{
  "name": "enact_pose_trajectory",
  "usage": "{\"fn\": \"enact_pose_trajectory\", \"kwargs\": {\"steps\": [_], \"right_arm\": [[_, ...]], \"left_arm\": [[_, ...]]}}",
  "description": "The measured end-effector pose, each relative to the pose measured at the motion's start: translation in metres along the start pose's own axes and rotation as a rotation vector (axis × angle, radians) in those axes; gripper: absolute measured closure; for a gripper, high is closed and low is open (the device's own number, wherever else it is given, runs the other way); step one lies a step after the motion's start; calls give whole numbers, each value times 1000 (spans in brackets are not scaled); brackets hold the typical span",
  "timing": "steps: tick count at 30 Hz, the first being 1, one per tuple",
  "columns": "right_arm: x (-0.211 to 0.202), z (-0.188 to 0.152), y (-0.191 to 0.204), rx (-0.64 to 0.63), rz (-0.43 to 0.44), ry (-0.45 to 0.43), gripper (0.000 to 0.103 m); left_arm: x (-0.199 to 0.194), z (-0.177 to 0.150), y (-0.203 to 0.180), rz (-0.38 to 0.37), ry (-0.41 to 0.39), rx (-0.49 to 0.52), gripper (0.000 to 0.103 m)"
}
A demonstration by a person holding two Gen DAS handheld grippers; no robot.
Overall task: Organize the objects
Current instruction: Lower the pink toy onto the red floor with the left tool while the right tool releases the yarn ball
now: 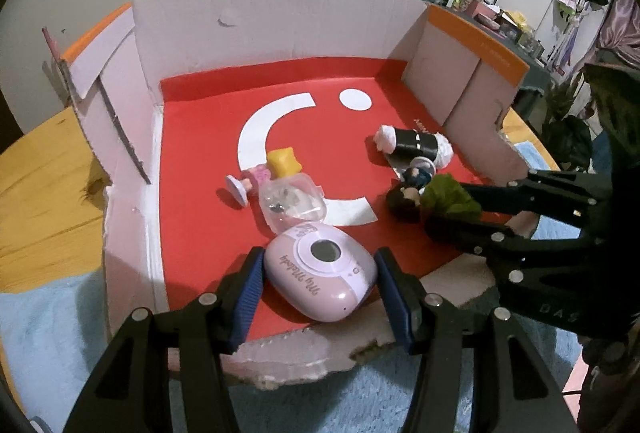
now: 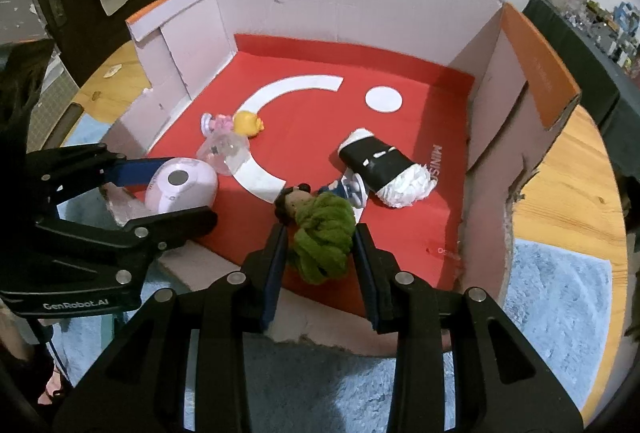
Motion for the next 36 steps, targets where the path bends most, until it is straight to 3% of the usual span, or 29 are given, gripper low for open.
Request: {"fn": "enact_pose_trajectory", "kwargs": {"steps": [36], "right_arm": [[17,14,-15,56,6,-56,71]], "left_arm": [[15,24,3,-3,-59,-15,45]]}}
Point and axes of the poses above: each gripper's, at about its wrist camera, not at the fingertips, and x roughly the way its jaws point, y to its left, z to its top, the point moved 10 cm from there along x, roughly the way its jaws point, and after that the axes turned 12 degrees about -x, right-handed, at the moved point
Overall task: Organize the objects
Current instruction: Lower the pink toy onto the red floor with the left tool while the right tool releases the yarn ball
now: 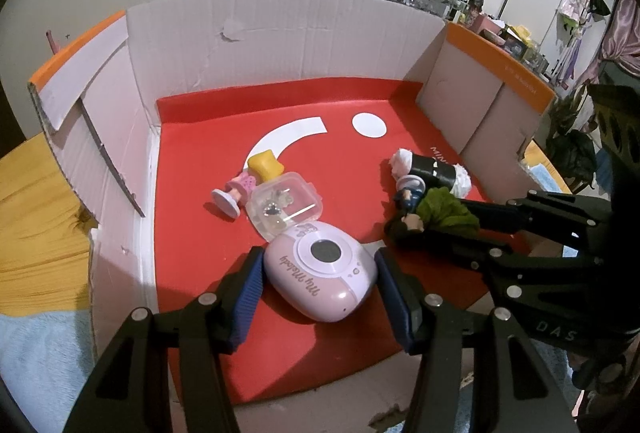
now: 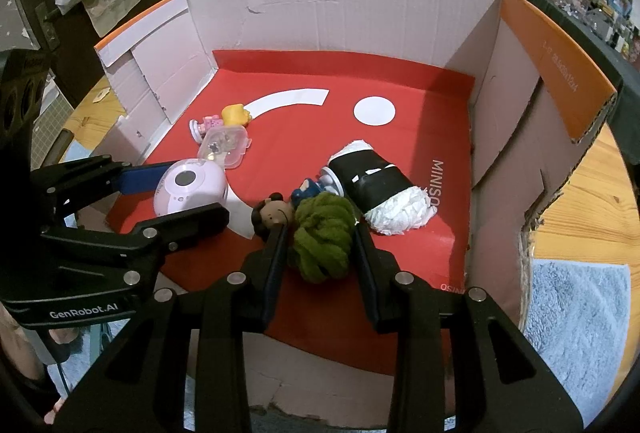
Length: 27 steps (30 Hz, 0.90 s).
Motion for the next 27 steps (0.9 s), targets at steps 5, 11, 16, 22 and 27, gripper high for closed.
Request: {"fn": "enact_pose_trajectory", "kwargs": {"steps": [5,11,16,22,27], "right_arm": [[-1,0,0,-3,0,-1,71],[-2,-1,1,-2,3,-4,70],[-3,-1,2,-5,1,-7,69],[-5,-2,4,-7,1,-13,68],[-9,-3,7,-9,1,-24,63]], "left_arm": [[-1,0,0,-7,-1,-6,45],[-3,0,1,-10,-4,-15,41],[-6,0,1,-12,-10,-20,40],[-13,1,0,1,-39,-9,33],[-19,0,-1,6,-51,-5,33]]}}
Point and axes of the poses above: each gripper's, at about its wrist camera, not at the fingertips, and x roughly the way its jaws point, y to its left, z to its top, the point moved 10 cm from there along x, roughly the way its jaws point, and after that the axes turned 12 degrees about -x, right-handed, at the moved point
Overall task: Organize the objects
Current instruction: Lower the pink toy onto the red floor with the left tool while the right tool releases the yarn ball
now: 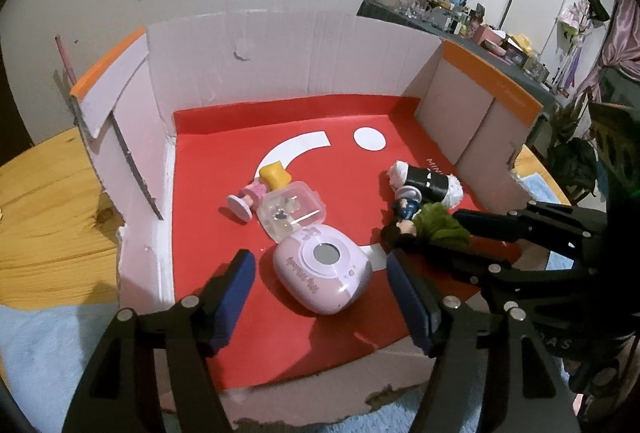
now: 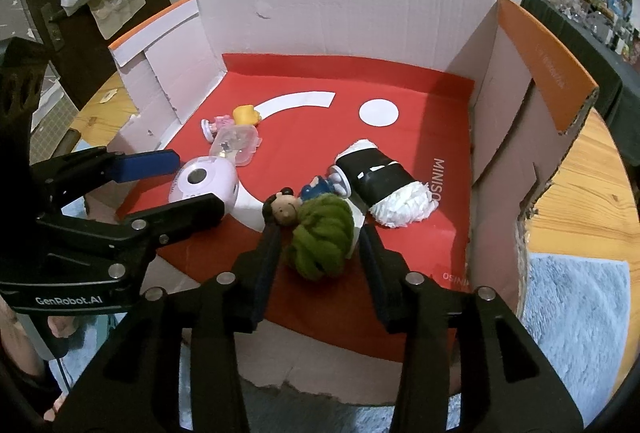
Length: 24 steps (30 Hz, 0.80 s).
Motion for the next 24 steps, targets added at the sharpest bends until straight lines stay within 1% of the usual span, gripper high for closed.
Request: {"fn": "enact_pose_trajectory", "kwargs": {"steps": [3,5,6,10,13,15,17,22,24], "right_arm": [[-2,-1,2,-2,0,-1,63],[-3,-1,2,-2,0,-3,63],[-4,-1,3,-2,0,-4,62],[-6,-1,5,-6,-1,-9,58],[-8,-1,7,-7,0,-11,56],[-9,-1,8,-9,1,-15,53],[-12,0,9,-10,-3,-20,48],[-19,0,13,-11,-2,-34,46],[-22,0,14,-12,-1,-39,43]], "left_arm": [[-2,0,0,5,-4,2,32],[-3,0,0,5,-7,2,28],[-4,-1,-1,6,-9,3,28],[-8,-1,-1,10,-15,5,28],[-11,-1,1,17,-24,3,24],[-13,-1,3,22,-30,0,23],[-15,-2,5,25,-35,-6,21],[-22,-3,10,34,-48,-19,17],[-25,-4,12,38,-53,-22,15]]}}
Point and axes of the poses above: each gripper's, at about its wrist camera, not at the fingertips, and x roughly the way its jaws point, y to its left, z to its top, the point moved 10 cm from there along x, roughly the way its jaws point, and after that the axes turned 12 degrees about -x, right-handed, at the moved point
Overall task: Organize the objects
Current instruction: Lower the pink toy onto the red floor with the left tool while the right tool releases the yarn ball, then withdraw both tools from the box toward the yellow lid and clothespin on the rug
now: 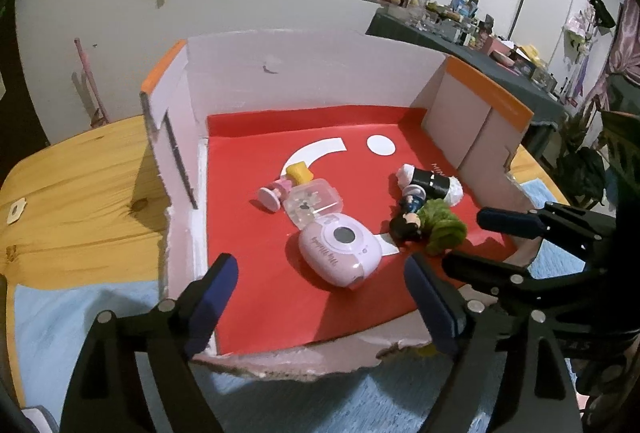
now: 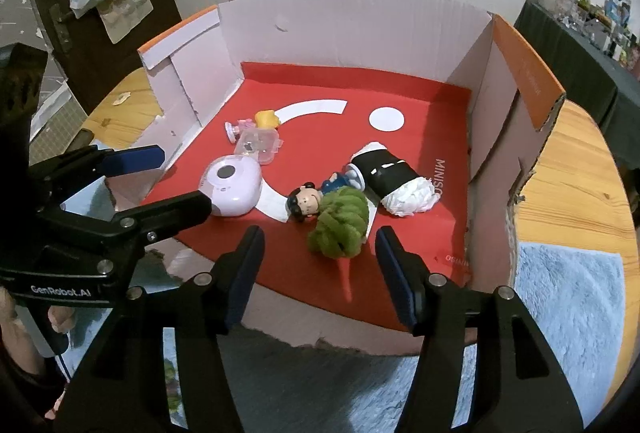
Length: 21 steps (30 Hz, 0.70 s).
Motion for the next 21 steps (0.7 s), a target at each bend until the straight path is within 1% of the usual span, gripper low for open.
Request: {"fn": "enact_pose_trajectory", "kwargs": {"steps": [2,4,9,12,13,17,19,21], "right_arm": [[-4,0,1,-2,-6,-8,39],[-7,0,2,-2,-7,-17,36],[-17,0,5,-8,-16,-36,31],[-24,0,8,-11,-23,-51,28],[-26,-1,8,-12,-24,-55,26],[-34,-3,11,-13,-27,-63,23],[-37,-5,11,-12,-32,-66,19],[-41,-6,11,-14,-40,-70,18]], "left_arm": [[-2,-1,3,13,-7,-3,12],[-5,-1,5,23,-15,-4,12],[-12,-3,8,32,-25,-7,10],[-17,-5,8,39,-33,0,5],[-19,-5,8,41,-37,3,4],[-25,-8,6,38,-44,13,2],[-26,-10,5,42,-47,12,0],[-27,-11,5,41,-43,13,0]]}}
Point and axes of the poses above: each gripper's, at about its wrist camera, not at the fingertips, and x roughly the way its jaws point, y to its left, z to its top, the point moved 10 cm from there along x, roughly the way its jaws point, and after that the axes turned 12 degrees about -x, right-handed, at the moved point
